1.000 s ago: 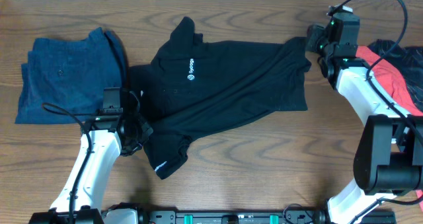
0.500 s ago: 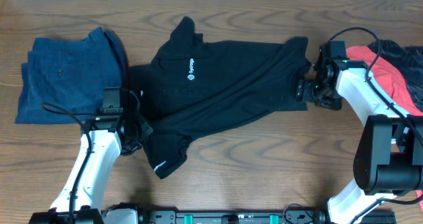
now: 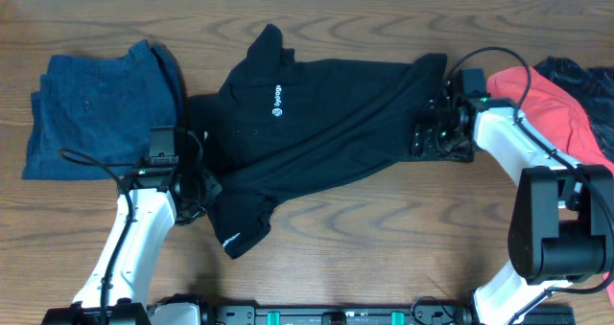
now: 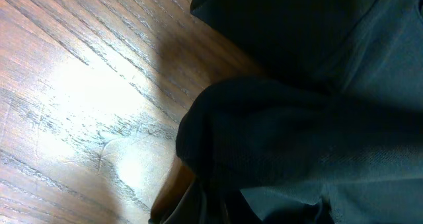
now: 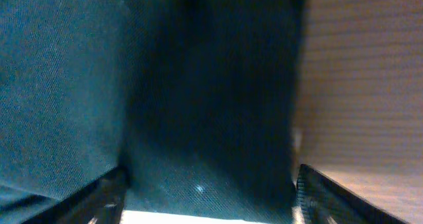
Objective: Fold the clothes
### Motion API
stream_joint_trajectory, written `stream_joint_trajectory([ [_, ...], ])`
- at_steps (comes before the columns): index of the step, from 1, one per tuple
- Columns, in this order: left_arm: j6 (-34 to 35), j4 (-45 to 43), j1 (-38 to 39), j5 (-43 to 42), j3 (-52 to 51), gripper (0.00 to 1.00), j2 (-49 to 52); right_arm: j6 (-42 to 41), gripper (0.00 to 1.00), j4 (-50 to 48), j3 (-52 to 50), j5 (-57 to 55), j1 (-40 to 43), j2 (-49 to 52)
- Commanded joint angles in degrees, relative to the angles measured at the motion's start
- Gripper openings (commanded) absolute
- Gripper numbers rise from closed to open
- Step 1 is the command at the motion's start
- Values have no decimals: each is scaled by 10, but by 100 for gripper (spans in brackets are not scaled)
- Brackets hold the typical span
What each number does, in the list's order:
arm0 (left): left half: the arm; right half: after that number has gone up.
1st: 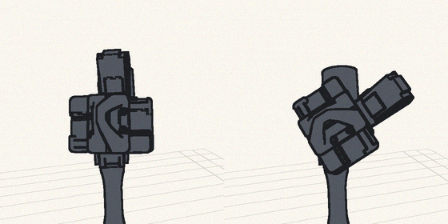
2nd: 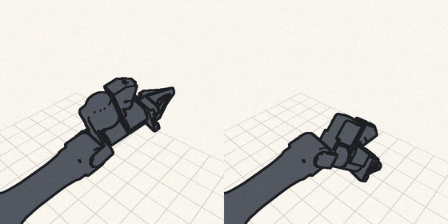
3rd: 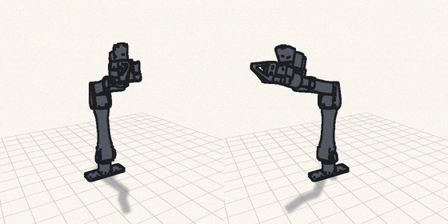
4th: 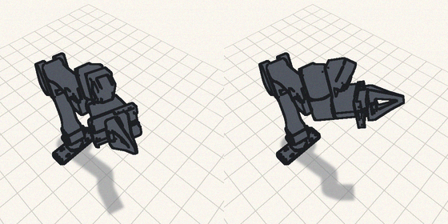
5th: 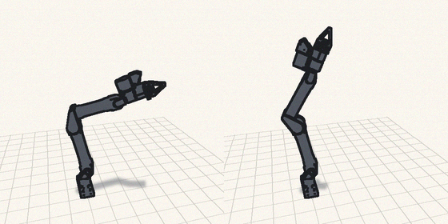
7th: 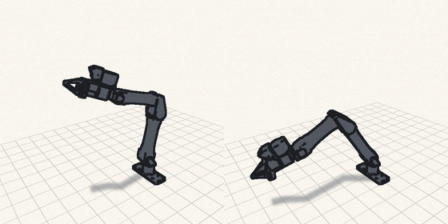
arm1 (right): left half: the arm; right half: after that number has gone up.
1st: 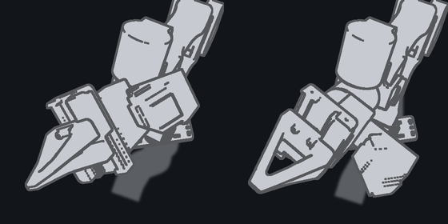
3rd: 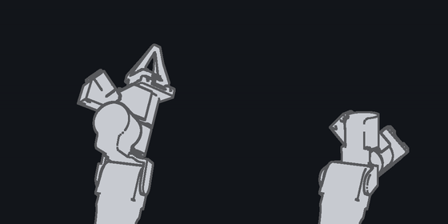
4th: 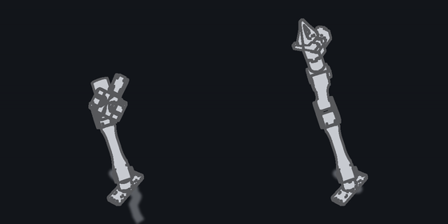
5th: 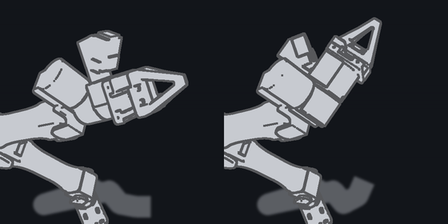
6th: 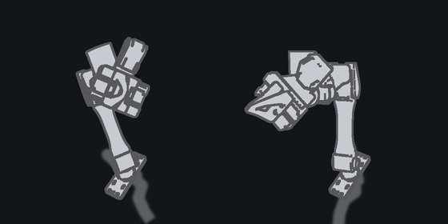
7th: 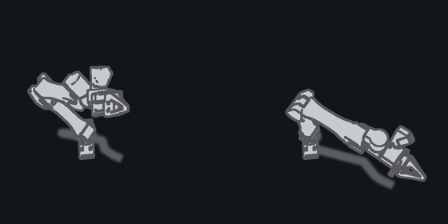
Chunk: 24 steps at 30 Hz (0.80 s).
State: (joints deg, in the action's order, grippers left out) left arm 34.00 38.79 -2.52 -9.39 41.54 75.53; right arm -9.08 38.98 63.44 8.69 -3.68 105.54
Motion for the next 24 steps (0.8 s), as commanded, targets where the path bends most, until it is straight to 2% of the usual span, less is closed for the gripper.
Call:
stream_joint_trajectory([
  [1,-10,1,-2,15,-1,6,2,6,58,-12,-11,7,-8,3],
  [3,-10,1,-2,15,-1,6,2,6,28,-15,-10,7,-8,3],
  [5,-10,1,-2,15,-1,6,2,6,7,3,-7,8,-8,1],
  [6,-10,1,-2,15,-1,6,2,6,2,26,-1,12,-7,-1],
  [7,-10,1,-2,15,-1,6,2,6,1,63,9,20,-6,-4],
  [12,-10,1,-2,15,-1,6,2,30,1,268,98,60,8,-33],
  [14,-10,1,-3,15,-1,6,2,51,2,333,147,76,17,-45],
  [16,-10,1,-2,15,-1,6,2,51,4,356,194,76,29,-50],
  [18,-10,1,-2,15,-1,6,2,50,5,322,225,57,42,-52],
  [19,-10,0,-2,15,-1,6,2,49,10,292,229,47,47,-52],
  [22,-10,0,-2,15,-1,6,2,42,51,208,217,44,57,-47],
  [24,-10,1,-2,15,-1,6,2,39,62,196,211,44,59,-39],
])
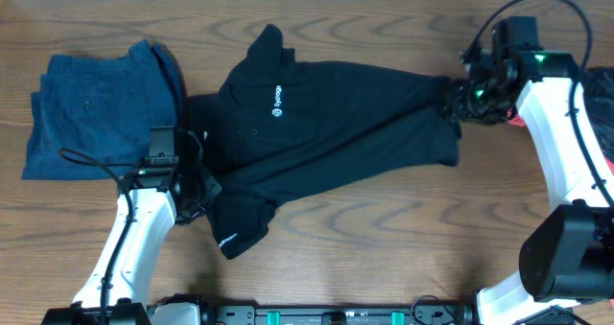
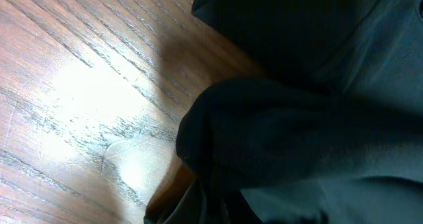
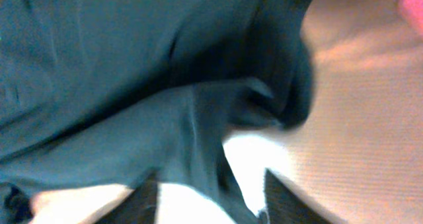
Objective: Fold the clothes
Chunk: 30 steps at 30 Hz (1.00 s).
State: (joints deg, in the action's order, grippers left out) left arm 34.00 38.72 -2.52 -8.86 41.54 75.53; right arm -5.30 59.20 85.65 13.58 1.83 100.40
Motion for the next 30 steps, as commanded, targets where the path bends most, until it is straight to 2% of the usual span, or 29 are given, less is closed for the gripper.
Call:
stream_joint_trajectory([
  [1,-10,2,-2,10,-1,6,2,1,64,-5,-13,-5,4,17],
  [11,-14,-1,-2,10,-1,6,2,3,67,57,-69,-11,3,38],
  [21,-14,-2,-2,10,-1,6,2,-12,60,-157,-232,-28,-1,38],
  [30,-14,-2,-2,10,-1,6,2,-15,61,-258,-273,-28,-25,38],
])
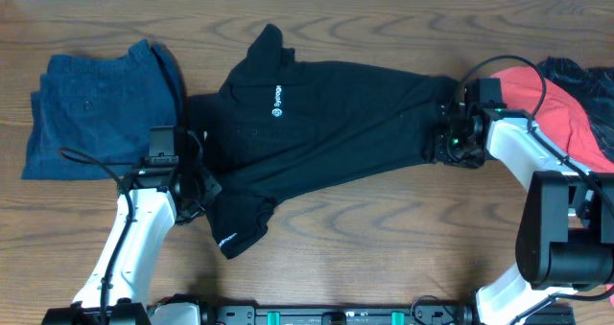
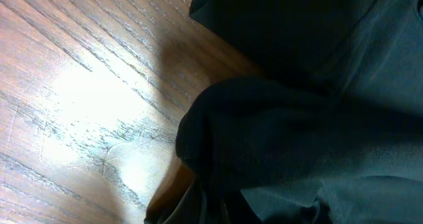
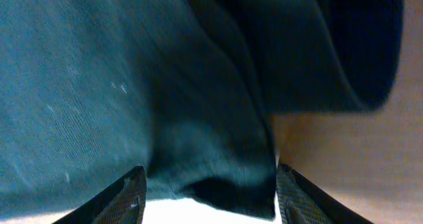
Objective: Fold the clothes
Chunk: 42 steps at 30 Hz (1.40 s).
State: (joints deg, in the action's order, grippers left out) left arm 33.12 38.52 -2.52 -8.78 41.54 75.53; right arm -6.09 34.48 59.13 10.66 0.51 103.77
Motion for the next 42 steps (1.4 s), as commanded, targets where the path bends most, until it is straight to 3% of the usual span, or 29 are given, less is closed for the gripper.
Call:
stream_joint_trajectory([
  [1,-6,0,-2,9,-1,6,2,-8,61,-16,-8,1,-15,5],
  [4,-6,0,-2,9,-1,6,2,-16,53,-17,-8,1,-22,5],
  [9,-6,0,-2,9,-1,6,2,-16,8,-18,-8,0,-25,5],
  [11,-6,0,-2,9,-1,6,2,-16,1,-18,-8,1,-25,5],
  [24,-7,0,-2,7,-1,6,1,-53,1,11,-7,-1,-17,-20],
  [30,-68,1,-3,-84,11,6,-9,-52,1,38,-3,-1,4,-120],
  [36,-110,55,-3,-185,84,6,-42,-52,1,91,13,-1,43,-254],
  [42,-176,137,-3,-248,234,6,-87,-27,1,157,78,-1,86,-349],
])
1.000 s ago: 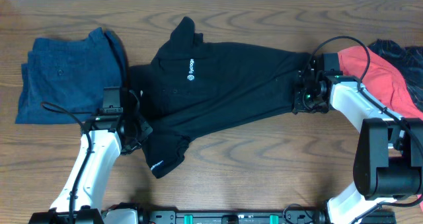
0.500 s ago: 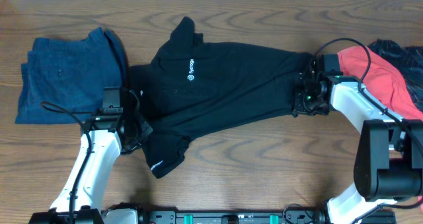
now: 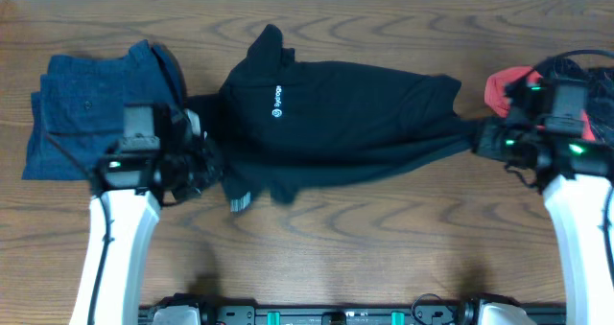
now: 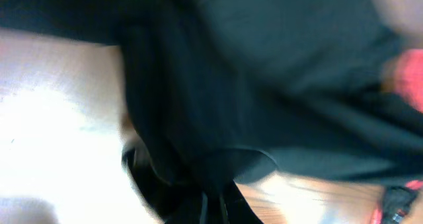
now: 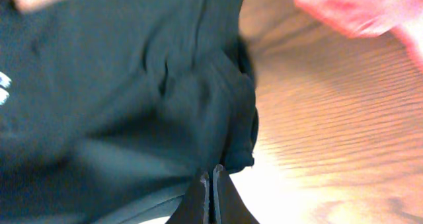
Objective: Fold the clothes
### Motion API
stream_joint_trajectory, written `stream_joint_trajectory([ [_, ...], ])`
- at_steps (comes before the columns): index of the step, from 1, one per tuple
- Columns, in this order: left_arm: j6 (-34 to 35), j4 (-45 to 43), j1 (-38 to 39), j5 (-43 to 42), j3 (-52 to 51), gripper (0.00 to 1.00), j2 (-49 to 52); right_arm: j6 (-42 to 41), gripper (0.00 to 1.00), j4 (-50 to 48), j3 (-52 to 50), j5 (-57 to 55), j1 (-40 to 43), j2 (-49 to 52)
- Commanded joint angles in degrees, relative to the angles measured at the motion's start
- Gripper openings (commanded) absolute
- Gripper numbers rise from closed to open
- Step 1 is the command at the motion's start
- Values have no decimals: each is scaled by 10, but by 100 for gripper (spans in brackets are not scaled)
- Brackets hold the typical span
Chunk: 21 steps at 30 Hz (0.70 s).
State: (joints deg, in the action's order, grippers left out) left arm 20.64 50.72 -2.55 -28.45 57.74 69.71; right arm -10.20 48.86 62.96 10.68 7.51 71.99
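The black polo shirt (image 3: 336, 114) with a small white chest logo hangs stretched across the middle of the table in the overhead view. My left gripper (image 3: 213, 167) is shut on its lower left edge by the sleeve, seen in the left wrist view as dark cloth bunched at the left gripper (image 4: 213, 207). My right gripper (image 3: 477, 133) is shut on the shirt's right corner. In the right wrist view the right gripper (image 5: 212, 178) has its fingertips together with the black cloth (image 5: 132, 85) pinched between them.
Folded blue shorts (image 3: 86, 104) lie at the left, close to my left arm. A red garment (image 3: 504, 83) and a dark one (image 3: 595, 81) lie at the right edge behind my right arm. Bare wooden table (image 3: 365, 239) runs along the front.
My right gripper, open over the right hem before, is now shut on it and farther right. My left gripper has moved up. The shirt is pulled taut and the drooping sleeve is drawn in.
My left gripper stayed shut on the shirt's lower left edge throughout. My right gripper was open on the right hem, then up at the far right with the hem drawn along, then open at the hem again. Now both hold the shirt stretched.
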Motion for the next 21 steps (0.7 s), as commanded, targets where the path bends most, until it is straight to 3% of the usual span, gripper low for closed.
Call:
stream_joint_trajectory([
  [1,-57,21,-3,-51,97,6,-37,21,1,24,55,-1,20,-40],
  [12,-56,10,-3,-48,309,6,-109,34,1,101,275,-10,35,-61],
  [21,-56,-18,-3,86,355,6,-139,34,1,92,395,-99,35,-61],
])
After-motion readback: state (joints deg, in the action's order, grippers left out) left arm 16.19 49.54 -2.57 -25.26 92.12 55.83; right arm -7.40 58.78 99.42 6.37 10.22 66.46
